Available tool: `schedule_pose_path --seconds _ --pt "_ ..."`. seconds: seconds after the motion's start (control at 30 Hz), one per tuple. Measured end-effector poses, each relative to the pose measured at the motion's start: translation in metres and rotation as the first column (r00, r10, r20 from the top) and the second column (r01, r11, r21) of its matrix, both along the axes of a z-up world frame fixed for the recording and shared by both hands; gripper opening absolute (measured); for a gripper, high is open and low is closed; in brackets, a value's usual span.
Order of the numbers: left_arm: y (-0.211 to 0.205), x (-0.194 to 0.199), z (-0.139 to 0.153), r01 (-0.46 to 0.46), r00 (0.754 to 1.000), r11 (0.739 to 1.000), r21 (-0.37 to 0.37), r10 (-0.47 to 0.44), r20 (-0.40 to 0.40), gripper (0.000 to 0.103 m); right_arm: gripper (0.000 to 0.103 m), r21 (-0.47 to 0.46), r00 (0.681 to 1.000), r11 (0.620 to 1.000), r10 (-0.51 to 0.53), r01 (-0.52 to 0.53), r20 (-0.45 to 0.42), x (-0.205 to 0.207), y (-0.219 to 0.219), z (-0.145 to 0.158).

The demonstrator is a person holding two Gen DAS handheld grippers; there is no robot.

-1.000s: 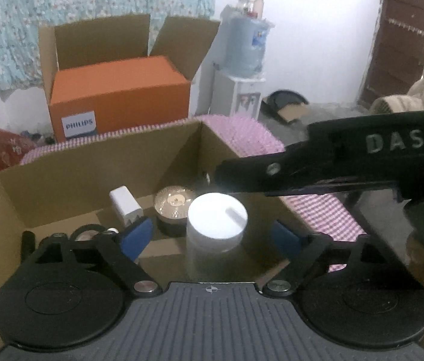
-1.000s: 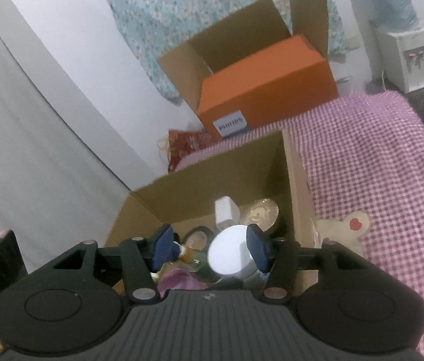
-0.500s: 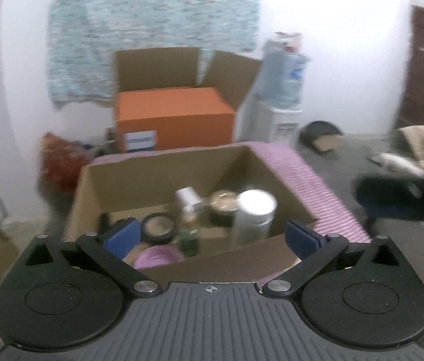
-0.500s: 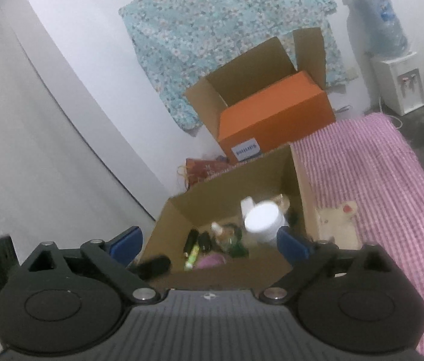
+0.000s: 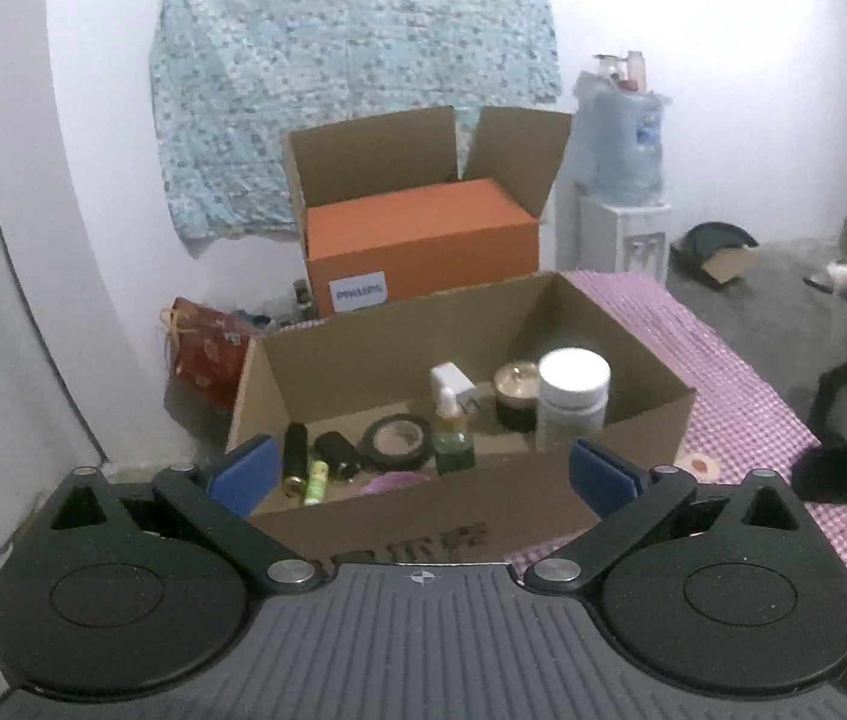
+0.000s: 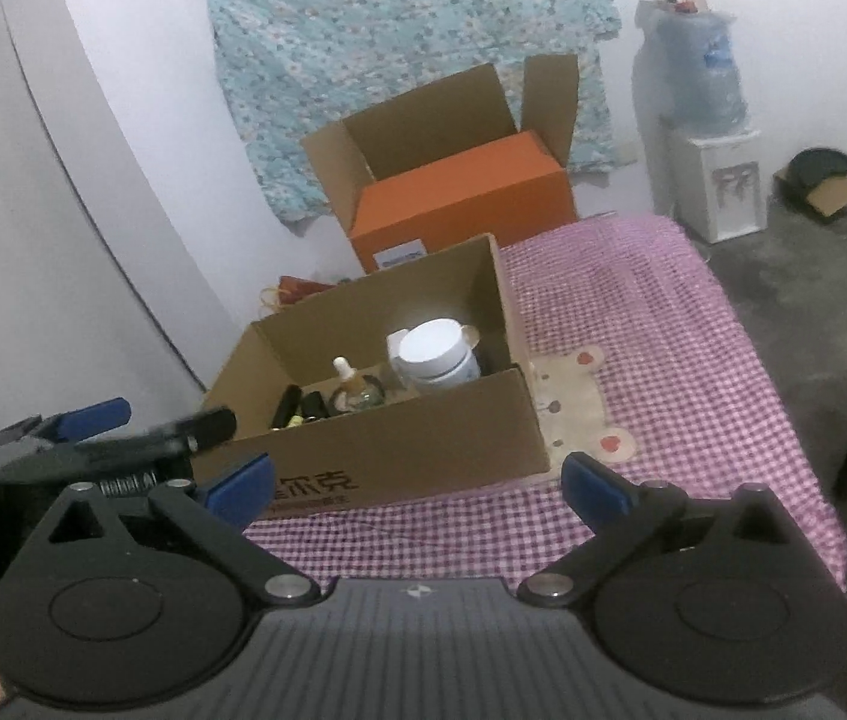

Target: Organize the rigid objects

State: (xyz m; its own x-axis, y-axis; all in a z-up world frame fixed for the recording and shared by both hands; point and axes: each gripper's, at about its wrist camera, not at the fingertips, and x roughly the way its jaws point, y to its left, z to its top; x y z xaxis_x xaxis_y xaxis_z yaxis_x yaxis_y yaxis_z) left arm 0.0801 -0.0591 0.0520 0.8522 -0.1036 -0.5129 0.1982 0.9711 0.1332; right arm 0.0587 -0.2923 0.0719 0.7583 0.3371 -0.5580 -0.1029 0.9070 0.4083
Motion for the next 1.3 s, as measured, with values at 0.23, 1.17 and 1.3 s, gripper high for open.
schedule_pose_path --seconds 0.23,1.17,1.3 --pt "0.008 0.009 -0.01 -0.047 0.995 0.998 -0.035 0.044 -0.089 0.103 0.103 -0.136 0.998 0.989 -0.052 0.056 0.029 0.007 0.018 0.001" --pt "0.03 0.057 -0.02 -0.178 0.966 0.983 -0.046 0.165 -0.197 0.103 0.103 -0.278 0.998 0.96 -0.021 0.004 -0.061 0.088 0.058 -0.022" --pt "0.029 0.058 -0.021 -0.18 0.965 0.983 -0.045 0.168 -0.201 0.103 0.103 -0.287 0.998 0.958 -0.018 0.0 -0.06 0.09 0.057 -0.023"
